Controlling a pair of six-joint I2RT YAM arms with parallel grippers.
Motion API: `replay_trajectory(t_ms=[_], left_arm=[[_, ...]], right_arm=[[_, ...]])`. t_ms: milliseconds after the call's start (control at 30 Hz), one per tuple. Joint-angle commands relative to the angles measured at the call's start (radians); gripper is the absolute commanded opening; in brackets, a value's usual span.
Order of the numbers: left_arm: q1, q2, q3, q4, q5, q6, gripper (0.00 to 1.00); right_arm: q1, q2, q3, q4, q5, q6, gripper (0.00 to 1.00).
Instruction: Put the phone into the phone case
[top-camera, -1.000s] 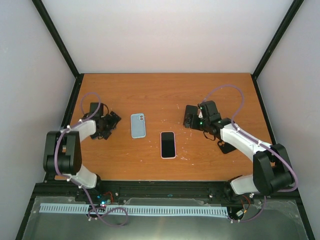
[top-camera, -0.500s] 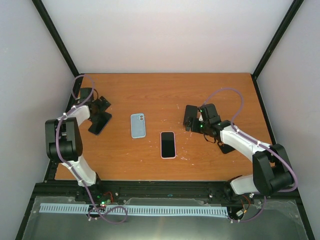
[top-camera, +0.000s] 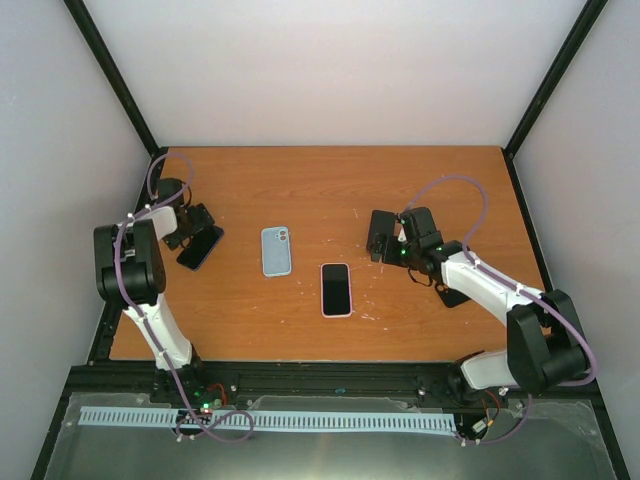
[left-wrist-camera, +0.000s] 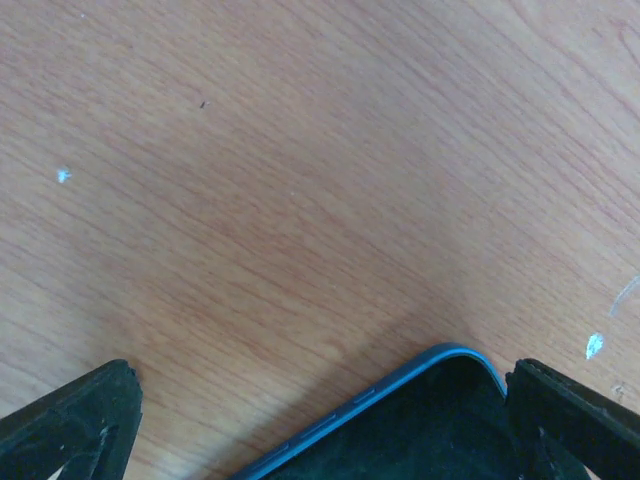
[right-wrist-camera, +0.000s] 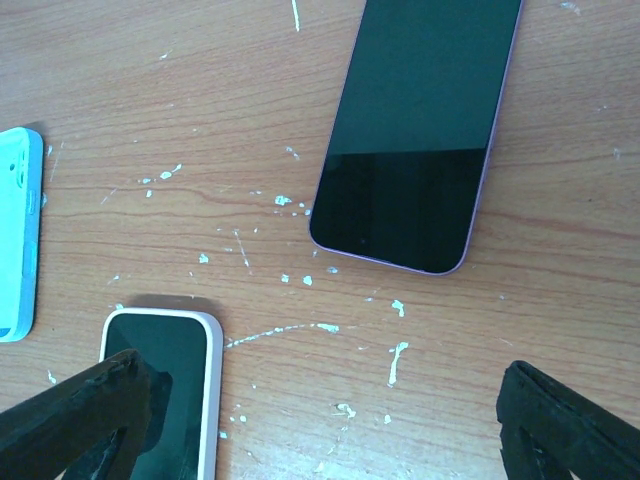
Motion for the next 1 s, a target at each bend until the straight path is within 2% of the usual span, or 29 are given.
replay_trajectory(t_ms=[0,167,300,433,600,700,833,967], left_arm=[[-0.001,0.018,-0.001,-0.013,0.095,0.026,0.99],[-0.002,-0.025,-0.059,-0.069,0.227,-0.014,1.0],[-0.007,-0.091,-0.164,-0.06,0.311,-0.034,0.99],[-0.029,-0.161,-0.269,-0.036,0.324,-0.066,1.0],[-0.098,-0.2,-0.324,-0.033,0.359,-0.094,0.99],[-0.125,-0.18,-0.311,-0.041,0.309,-0.098,0.99],[-0.134,-0.105,-0.224,-0.131,0.107,-0.077,0.99],[-0.153,-0.095,-0.192,-0.157,0.078,-0.08,0.95]], right_arm=[[-0.005,-0.035,-0.007,-0.001,0.018,-0.014,0.93],[-0.006,-0.047,-0.015,-0.002,0.018,-0.013,0.93],[-0.005,-0.052,-0.016,-0.007,0.019,-0.014,0.93],[-0.005,-0.064,-0.018,-0.012,0.015,-0.01,0.93],[-0.006,-0.094,-0.046,0.007,0.006,0.0,0.93],[-0.005,-0.093,-0.044,-0.003,0.003,-0.002,0.93],[-0.005,-0.108,-0.047,-0.008,0.004,-0.006,0.93],[-0.005,-0.124,-0.055,-0.011,0.021,-0.012,0.93]])
